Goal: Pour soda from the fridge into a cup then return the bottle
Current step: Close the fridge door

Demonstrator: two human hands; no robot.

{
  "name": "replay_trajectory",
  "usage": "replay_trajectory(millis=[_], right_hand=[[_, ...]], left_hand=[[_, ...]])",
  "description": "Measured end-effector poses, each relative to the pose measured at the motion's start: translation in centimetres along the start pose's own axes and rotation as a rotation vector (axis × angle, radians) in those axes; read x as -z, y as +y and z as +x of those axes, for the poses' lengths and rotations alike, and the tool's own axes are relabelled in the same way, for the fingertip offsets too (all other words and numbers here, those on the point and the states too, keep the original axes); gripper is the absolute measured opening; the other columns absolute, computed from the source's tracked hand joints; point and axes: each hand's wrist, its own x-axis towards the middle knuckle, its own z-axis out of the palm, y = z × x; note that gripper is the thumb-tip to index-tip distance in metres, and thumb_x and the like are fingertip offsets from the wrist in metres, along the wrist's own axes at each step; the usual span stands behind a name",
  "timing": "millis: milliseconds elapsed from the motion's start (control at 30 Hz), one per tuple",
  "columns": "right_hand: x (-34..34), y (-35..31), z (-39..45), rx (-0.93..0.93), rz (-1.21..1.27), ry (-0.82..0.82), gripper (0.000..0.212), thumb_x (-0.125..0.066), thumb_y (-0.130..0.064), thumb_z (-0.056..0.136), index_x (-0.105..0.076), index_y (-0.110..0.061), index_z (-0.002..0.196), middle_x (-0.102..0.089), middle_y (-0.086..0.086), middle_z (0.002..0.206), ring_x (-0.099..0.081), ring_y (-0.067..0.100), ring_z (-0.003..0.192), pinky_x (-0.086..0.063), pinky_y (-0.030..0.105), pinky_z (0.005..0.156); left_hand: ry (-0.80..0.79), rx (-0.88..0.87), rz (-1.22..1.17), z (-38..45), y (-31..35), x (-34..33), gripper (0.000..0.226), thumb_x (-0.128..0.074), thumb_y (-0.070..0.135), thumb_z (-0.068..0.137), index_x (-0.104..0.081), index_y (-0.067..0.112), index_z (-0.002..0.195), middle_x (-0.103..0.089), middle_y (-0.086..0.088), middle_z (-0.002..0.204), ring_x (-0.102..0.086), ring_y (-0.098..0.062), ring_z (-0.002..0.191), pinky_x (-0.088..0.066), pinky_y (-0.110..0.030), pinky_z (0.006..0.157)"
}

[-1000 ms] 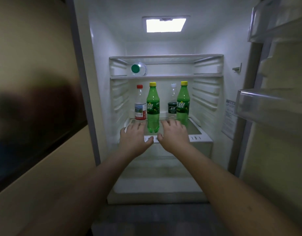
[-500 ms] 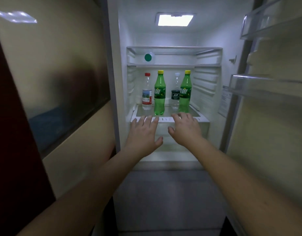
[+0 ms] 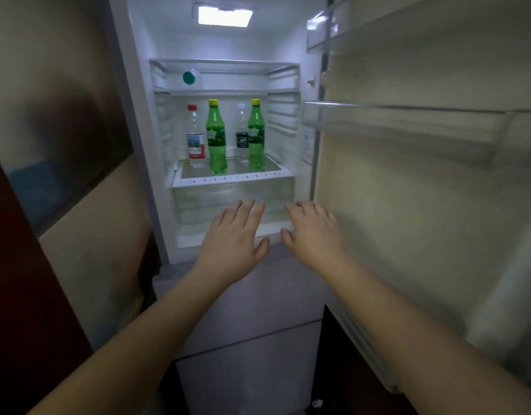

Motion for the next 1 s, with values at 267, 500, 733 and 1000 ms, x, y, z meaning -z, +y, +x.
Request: replay_trajectory(millis=[267, 500, 733, 1000], right_hand=[[7.0, 4.6, -8.6, -0.001, -0.009, 0.051, 0.05, -0.057, -0.038, 0.082, -0.054, -0.015, 0.126, -0.056, 0.009, 0.125, -0.05, 0.03, 0.113, -0.038, 0.041, 0.094], [14.4, 8.1, -17.7, 0.076, 0.07, 0.115, 0.049, -0.06, -0.037, 0.082, -0.057, -0.015, 0.125, -0.056, 0.008, 0.127, -0.051, 0.028, 0.116, -0.041, 0.039, 0.096], [18.4, 11.2, -23.0, 0.13, 0.081, 0.1, 0.047, -0.059, -0.035, 0.086, -0.055, -0.015, 0.129, -0.053, 0.007, 0.132, -0.044, 0.025, 0.125, -0.032, 0.038, 0.105], [21.4, 16.4, -26.3, 0.023, 0.051, 0.253, 0.049, -0.055, -0.033, 0.089, -0.048, -0.018, 0.135, -0.046, 0.005, 0.139, -0.04, 0.024, 0.128, -0.033, 0.041, 0.104]], left_hand=[[0.022, -0.055, -0.078, -3.1, 9.1, 3.7, 0.059, -0.041, 0.043, 0.085, -0.057, 0.01, 0.131, -0.063, -0.011, 0.122, -0.063, -0.03, 0.107, -0.05, -0.039, 0.086], [0.021, -0.091, -0.124, -5.4, 20.0, 7.4, 0.057, -0.039, 0.043, 0.088, -0.057, 0.009, 0.129, -0.062, -0.011, 0.124, -0.06, -0.03, 0.11, -0.047, -0.042, 0.09], [0.022, -0.1, -0.085, -7.6, 26.6, 10.6, 0.054, -0.038, 0.041, 0.087, -0.058, 0.008, 0.126, -0.061, -0.01, 0.124, -0.058, -0.029, 0.113, -0.046, -0.042, 0.091], [0.024, -0.089, -0.042, -7.8, 29.8, 12.2, 0.054, -0.042, 0.041, 0.089, -0.053, 0.018, 0.136, -0.061, -0.007, 0.127, -0.058, -0.028, 0.114, -0.045, -0.042, 0.092]])
